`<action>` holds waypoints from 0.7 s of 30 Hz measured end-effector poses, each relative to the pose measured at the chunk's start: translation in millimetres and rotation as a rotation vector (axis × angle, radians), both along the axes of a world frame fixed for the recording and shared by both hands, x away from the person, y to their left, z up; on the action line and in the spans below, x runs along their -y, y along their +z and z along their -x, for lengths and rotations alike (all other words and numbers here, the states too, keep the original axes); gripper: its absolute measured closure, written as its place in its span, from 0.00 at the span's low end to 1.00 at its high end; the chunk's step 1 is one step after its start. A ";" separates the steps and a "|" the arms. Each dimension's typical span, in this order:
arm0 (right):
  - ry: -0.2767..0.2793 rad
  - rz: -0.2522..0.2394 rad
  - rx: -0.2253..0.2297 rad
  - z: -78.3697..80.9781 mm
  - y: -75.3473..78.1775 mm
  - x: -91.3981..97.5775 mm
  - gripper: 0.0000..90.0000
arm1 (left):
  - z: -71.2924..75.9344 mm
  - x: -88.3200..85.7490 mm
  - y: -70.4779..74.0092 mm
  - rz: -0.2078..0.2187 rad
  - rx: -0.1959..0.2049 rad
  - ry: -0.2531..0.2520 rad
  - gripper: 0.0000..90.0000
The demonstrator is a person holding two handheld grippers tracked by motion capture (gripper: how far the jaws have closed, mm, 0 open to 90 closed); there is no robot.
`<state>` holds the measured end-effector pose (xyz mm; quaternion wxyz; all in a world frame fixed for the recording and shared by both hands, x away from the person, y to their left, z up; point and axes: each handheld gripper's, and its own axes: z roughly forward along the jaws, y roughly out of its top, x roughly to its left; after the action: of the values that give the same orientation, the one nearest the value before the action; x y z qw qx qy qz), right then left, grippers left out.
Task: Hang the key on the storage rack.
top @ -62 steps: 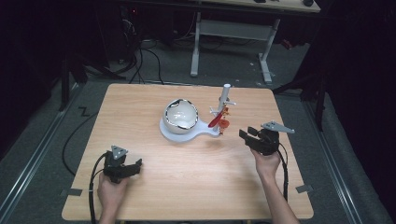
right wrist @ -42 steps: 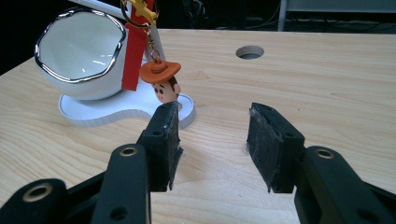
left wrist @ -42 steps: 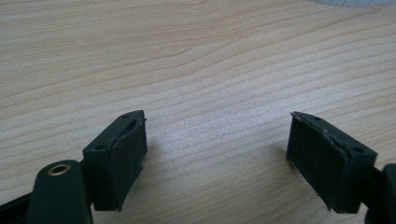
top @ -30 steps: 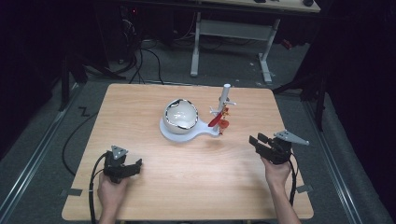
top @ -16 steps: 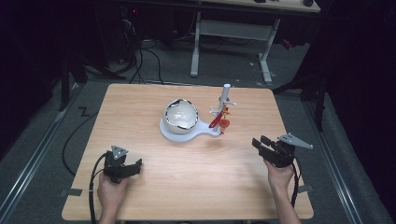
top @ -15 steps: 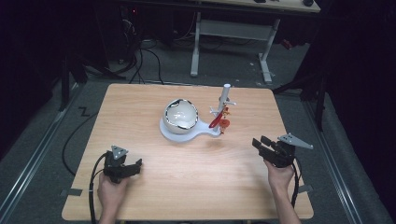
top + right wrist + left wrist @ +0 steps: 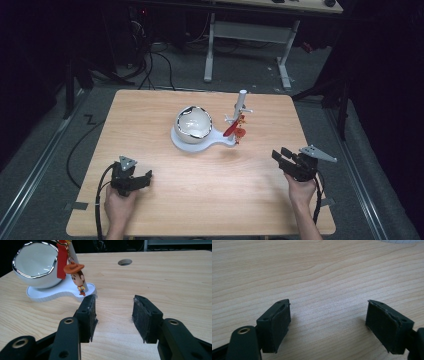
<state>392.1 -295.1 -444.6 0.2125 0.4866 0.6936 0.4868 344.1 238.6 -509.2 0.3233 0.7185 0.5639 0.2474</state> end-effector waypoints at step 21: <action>-0.033 0.059 -0.055 -0.3 -21.6 7.3 0.56 | 0.0 0.1 0.0 0.000 0.000 0.001 0.23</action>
<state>392.4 -302.5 -466.3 0.2158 0.5048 0.7051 0.4488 344.1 238.5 -509.2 0.3232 0.7182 0.5642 0.2478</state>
